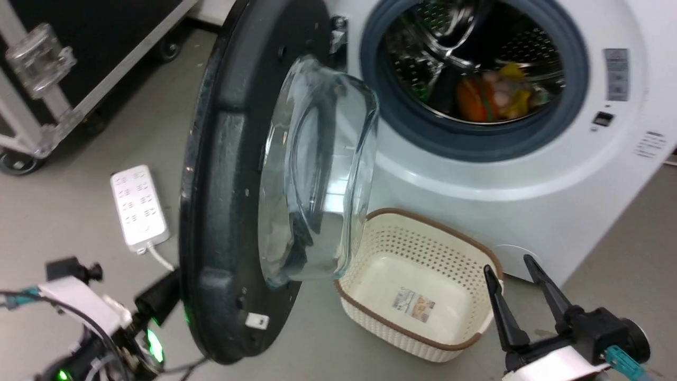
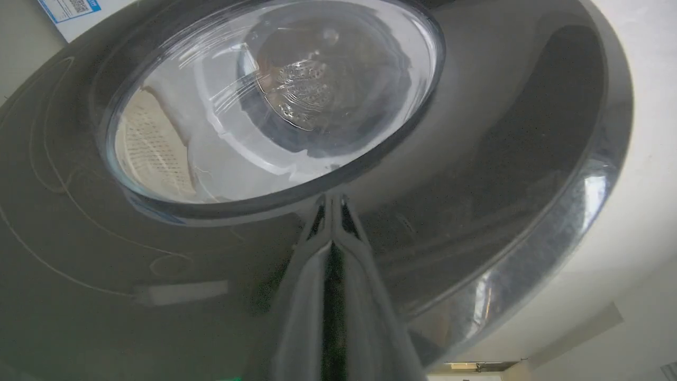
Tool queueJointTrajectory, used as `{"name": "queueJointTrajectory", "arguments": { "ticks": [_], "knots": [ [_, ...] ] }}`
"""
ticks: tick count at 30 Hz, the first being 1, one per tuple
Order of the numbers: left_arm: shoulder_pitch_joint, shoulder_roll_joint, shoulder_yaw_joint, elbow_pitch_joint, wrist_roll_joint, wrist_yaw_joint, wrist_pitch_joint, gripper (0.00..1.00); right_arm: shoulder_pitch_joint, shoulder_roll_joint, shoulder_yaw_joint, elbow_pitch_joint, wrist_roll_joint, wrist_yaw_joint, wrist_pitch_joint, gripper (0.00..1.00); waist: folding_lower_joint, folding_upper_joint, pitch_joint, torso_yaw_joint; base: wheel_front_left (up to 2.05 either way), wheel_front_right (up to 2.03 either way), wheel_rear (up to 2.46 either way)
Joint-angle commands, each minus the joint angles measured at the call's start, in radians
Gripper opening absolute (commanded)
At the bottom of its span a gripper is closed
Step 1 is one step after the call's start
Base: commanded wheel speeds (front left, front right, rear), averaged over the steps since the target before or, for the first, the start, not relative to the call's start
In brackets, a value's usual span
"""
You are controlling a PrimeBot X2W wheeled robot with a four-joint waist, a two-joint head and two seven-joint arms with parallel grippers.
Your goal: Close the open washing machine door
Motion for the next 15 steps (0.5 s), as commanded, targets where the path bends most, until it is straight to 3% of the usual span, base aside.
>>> {"name": "queueJointTrajectory", "arguments": {
  "ticks": [1, 7, 15],
  "knots": [
    [0.053, -0.004, -0.034, -0.027, -0.025, 0.001, -0.008, 0.0, 0.014, 0.0, -0.017, -0.003, -0.007, 0.001, -0.004, 1.0, 0.0001, 0.0, -0.018, -0.042, 0.0, 0.0, 0.0],
    [0.194, -0.007, -0.217, -0.095, -0.177, 0.004, -0.122, 0.0, 0.014, 0.0, -0.052, -0.011, -0.026, 0.001, -0.004, 1.0, 0.0001, 0.0, -0.011, -0.134, 0.0, 0.0, 0.0],
    [0.255, -0.007, -0.415, -0.149, -0.266, -0.023, -0.259, 0.0, -0.002, 0.0, -0.053, -0.025, -0.052, 0.001, -0.004, 1.0, 0.0001, 0.0, 0.049, -0.288, 0.0, 0.0, 0.0]
  ]
}}
